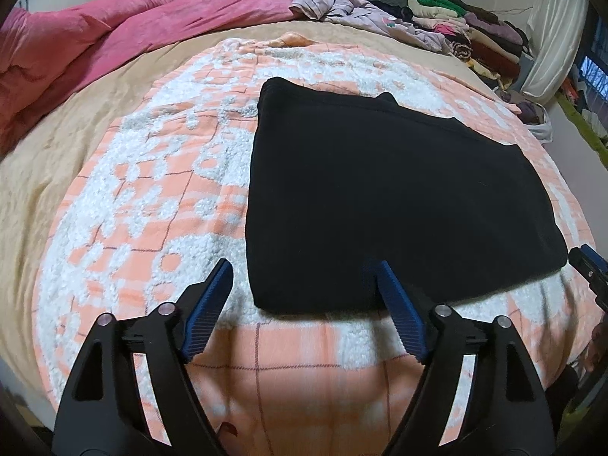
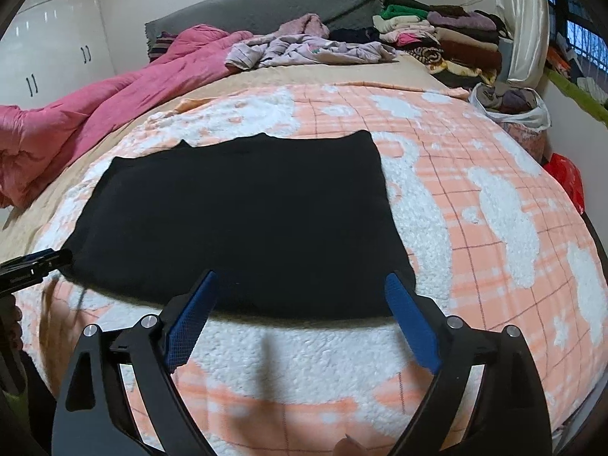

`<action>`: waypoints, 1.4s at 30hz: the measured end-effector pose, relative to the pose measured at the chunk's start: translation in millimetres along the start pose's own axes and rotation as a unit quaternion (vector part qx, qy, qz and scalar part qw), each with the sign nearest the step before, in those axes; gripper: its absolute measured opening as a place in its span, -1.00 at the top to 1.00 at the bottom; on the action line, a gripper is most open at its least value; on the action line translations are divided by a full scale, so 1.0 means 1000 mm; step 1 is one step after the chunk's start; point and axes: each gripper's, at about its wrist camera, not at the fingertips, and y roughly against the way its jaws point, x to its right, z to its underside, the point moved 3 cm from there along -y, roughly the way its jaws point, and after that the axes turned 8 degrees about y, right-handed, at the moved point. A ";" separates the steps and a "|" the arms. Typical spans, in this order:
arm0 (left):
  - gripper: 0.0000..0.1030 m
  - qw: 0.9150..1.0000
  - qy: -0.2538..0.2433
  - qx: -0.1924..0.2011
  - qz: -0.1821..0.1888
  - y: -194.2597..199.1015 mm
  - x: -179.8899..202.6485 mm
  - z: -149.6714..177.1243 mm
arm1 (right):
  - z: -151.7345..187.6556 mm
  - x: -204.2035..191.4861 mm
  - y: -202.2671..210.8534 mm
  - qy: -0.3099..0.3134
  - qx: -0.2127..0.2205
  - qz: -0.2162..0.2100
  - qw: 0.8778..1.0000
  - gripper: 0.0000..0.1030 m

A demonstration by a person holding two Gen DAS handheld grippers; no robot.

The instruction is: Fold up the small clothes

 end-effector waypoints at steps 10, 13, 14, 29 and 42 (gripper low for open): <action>-0.67 1.000 0.003 0.004 0.003 0.015 -0.008 0.004 | 0.000 -0.020 0.014 0.016 0.014 -0.010 1.000 -0.86; -0.73 1.000 0.004 0.006 0.004 0.021 -0.011 0.005 | -0.001 -0.025 0.019 0.021 0.018 -0.012 1.000 -0.88; -0.76 1.000 0.004 0.007 0.004 0.023 -0.012 0.006 | -0.001 -0.028 0.020 0.023 0.019 -0.015 0.999 -0.89; -0.81 0.999 0.014 0.031 0.002 0.052 -0.026 0.008 | -0.003 -0.071 0.041 0.062 0.036 -0.039 0.997 -0.91; -0.81 0.998 0.037 0.047 -0.003 0.066 -0.050 0.006 | -0.011 -0.120 0.049 0.108 0.045 -0.067 0.991 -0.91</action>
